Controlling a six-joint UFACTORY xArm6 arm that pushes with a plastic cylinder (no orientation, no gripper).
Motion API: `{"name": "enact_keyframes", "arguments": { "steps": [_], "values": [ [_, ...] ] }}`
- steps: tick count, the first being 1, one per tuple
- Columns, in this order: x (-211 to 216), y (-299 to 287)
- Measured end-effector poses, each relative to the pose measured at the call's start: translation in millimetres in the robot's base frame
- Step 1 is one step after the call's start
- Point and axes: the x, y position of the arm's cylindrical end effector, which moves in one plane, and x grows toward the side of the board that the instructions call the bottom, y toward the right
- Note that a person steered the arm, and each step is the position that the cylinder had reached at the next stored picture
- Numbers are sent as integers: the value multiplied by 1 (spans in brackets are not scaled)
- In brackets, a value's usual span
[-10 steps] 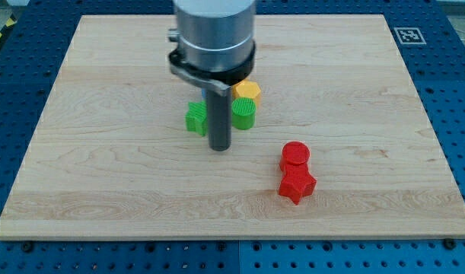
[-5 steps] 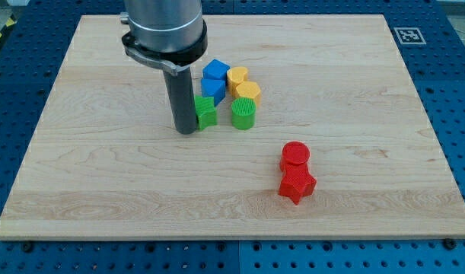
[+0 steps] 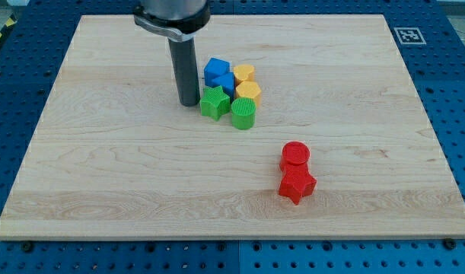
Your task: Push the green star into the blue triangle
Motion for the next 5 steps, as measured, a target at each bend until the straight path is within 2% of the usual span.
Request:
{"name": "enact_keyframes", "arguments": {
  "steps": [2, 4, 5],
  "values": [
    [-43, 7],
    [-46, 28],
    [-48, 10]
  ]
}}
